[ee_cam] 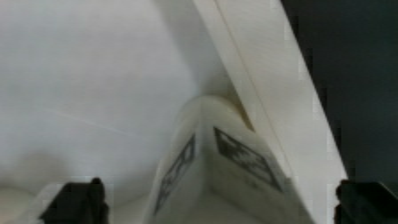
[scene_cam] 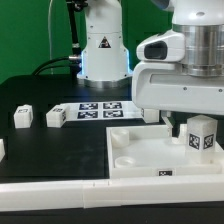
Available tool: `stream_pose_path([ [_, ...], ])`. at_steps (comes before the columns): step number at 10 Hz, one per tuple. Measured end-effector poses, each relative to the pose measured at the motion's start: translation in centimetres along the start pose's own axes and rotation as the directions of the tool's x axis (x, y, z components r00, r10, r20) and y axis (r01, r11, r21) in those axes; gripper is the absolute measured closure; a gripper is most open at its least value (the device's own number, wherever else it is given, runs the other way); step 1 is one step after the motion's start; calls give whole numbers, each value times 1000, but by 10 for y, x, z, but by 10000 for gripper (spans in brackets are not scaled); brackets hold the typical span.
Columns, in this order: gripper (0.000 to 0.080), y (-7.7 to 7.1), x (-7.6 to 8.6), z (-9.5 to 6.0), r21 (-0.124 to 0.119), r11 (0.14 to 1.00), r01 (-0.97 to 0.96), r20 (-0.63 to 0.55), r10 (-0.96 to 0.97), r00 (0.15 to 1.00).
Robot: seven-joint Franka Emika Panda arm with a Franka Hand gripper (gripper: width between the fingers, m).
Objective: Assemble one leg
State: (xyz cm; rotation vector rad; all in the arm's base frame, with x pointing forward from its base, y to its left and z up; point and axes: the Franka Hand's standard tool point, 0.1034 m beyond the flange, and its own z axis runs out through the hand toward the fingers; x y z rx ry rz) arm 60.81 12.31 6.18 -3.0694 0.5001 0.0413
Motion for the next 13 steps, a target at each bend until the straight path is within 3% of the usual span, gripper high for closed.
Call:
stream_pose_path([
  [2,151,-4,-3,0,-4,979,204,3,-204,979],
  [5,151,0,0,1,-21,802,597,24,-597,802],
  [8,151,6,3,1,-28,601,799,36,-798,601],
  [9,151,6,3,1,-29,616,787,36,-786,617],
  [11,387,7,3,1,-29,616,787,36,-786,617],
  [12,387,7,3,1,-29,622,783,35,-782,622],
  [13,511,7,3,1,-30,646,763,35,-762,647],
])
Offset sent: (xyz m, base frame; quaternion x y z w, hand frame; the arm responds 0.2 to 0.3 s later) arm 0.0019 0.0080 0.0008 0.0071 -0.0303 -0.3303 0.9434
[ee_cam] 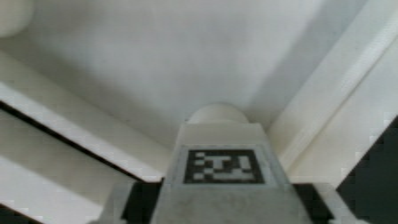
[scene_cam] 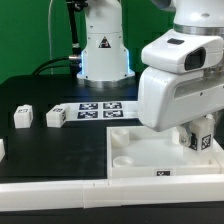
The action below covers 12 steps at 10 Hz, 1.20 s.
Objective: Assemble one leg
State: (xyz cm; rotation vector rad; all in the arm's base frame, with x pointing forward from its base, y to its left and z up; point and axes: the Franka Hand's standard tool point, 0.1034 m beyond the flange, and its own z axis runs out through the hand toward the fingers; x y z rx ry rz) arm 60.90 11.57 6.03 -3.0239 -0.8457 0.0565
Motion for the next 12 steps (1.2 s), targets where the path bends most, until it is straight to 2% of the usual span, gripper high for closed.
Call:
stream_pose_path([
  [2,511,0,0,0,1,998,-58,-2,58,998],
  [3,511,0,1,0,1,979,-202,-9,202,979],
  [5,511,-3,3,0,5,871,-491,-17,491,871],
  [7,511,-3,4,0,11,694,-720,-15,720,694],
  [9,509,3,1,1,3,538,-843,-14,843,538],
  [10,507,6,-2,0,-7,418,-908,-19,908,418],
  [11,507,9,-6,-1,-29,317,-948,-24,948,318],
  [12,497,13,-11,-1,-52,252,-966,-36,967,254],
])
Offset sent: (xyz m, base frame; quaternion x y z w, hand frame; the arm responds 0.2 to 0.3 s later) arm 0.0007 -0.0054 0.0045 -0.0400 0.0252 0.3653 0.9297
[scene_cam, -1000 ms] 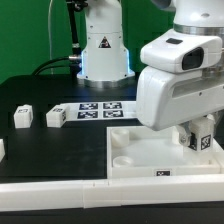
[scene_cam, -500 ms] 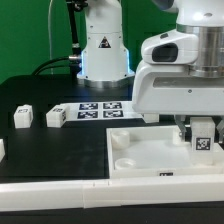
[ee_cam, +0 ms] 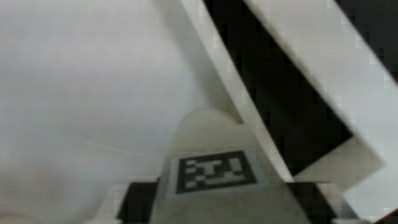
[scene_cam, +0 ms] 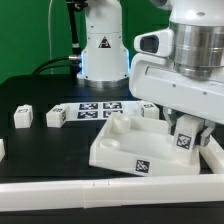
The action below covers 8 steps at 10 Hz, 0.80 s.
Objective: Assemble one leg
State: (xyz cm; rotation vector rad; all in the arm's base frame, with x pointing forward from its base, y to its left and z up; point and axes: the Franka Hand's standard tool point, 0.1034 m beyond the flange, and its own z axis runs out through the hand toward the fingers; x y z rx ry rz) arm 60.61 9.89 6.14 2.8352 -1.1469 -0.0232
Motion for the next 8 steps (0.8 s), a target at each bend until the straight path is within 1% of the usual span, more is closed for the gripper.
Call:
stream_pose_path([
  [2,496,5,2,0,-17,999,-48,-10,48,999],
  [3,496,5,2,1,-17,999,-44,-10,44,999],
  [4,260,5,2,1,-16,999,-44,-9,44,999],
  [5,260,5,2,1,-16,999,-44,-9,44,999],
  [6,185,5,2,1,-16,999,-44,-9,44,999],
  [7,157,5,2,1,-16,999,-44,-9,44,999],
  [8,151,5,2,1,-16,999,-44,-9,44,999],
])
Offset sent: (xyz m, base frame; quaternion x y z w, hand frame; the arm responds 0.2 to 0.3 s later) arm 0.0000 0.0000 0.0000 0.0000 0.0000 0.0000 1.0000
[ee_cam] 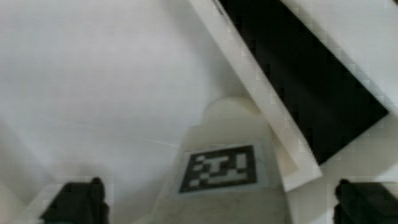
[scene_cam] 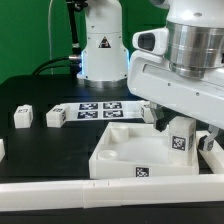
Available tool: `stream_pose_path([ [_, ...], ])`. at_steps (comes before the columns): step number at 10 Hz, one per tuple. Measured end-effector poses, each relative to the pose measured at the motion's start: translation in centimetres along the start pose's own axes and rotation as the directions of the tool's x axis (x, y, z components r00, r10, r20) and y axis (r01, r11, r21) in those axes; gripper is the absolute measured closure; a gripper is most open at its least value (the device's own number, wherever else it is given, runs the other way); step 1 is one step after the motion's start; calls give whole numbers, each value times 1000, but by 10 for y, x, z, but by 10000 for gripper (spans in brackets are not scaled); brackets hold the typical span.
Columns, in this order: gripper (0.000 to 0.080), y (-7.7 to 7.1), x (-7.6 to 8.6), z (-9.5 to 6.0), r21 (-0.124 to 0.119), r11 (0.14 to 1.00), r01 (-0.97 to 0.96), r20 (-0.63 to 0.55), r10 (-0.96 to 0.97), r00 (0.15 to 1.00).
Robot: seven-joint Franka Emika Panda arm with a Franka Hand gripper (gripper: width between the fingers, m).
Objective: Assemble one leg
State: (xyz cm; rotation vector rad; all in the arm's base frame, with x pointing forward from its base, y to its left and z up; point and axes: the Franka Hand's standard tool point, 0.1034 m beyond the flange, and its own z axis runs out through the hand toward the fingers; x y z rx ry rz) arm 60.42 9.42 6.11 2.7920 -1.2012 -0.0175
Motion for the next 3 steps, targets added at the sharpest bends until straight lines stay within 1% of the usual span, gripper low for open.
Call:
stream_pose_path([
  [3,150,0,0,0,0,1000,0,0,0,1000],
])
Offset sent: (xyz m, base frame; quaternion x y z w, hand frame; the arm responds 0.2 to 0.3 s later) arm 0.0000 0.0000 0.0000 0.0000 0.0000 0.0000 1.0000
